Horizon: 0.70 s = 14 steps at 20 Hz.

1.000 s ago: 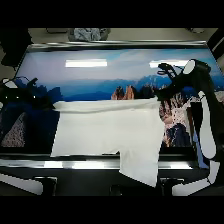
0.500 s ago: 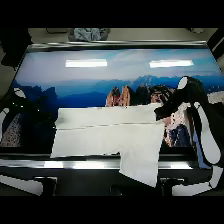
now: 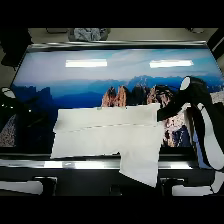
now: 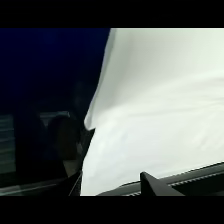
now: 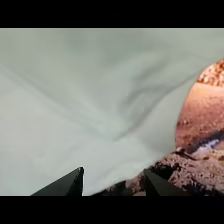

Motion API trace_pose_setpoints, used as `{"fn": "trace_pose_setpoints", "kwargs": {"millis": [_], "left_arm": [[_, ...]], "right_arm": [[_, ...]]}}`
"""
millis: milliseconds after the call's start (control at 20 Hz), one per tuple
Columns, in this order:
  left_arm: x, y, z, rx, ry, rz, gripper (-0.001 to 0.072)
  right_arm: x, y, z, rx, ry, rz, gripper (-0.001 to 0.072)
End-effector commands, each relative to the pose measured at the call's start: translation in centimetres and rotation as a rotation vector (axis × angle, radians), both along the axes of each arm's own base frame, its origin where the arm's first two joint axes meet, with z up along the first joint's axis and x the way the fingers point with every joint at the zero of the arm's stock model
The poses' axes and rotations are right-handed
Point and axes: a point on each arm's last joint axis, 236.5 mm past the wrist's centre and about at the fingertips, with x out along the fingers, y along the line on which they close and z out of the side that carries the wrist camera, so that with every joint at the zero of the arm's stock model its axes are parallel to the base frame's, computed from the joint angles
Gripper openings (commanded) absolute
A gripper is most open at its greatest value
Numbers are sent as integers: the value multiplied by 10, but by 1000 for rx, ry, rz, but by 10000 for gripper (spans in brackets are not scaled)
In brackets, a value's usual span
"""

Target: Fold the shirts.

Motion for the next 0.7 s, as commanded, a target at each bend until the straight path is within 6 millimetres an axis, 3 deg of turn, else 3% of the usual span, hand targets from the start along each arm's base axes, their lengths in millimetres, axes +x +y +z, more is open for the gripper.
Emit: {"fn": "trace_pose_setpoints", "kwargs": {"millis": [0,100,200,300,400,650], "left_arm": [[-25,17,19,49,-41,92,458],[-62,17,-1,87,-32,142,457],[-98,3,-29,78,-8,162,456],[-121,-12,-51,56,4,142,456],[-134,-18,-67,49,21,140,456],[-130,-43,-75,-35,4,219,454]], "right_arm": [[-41,-19,9,26,104,-39,473],[-72,-26,-3,51,146,-106,443],[-100,-25,-15,51,156,-115,433],[-115,-20,-21,53,132,-109,433],[-121,-20,-20,43,113,-106,433],[-120,-22,-16,31,86,-105,433]]}}
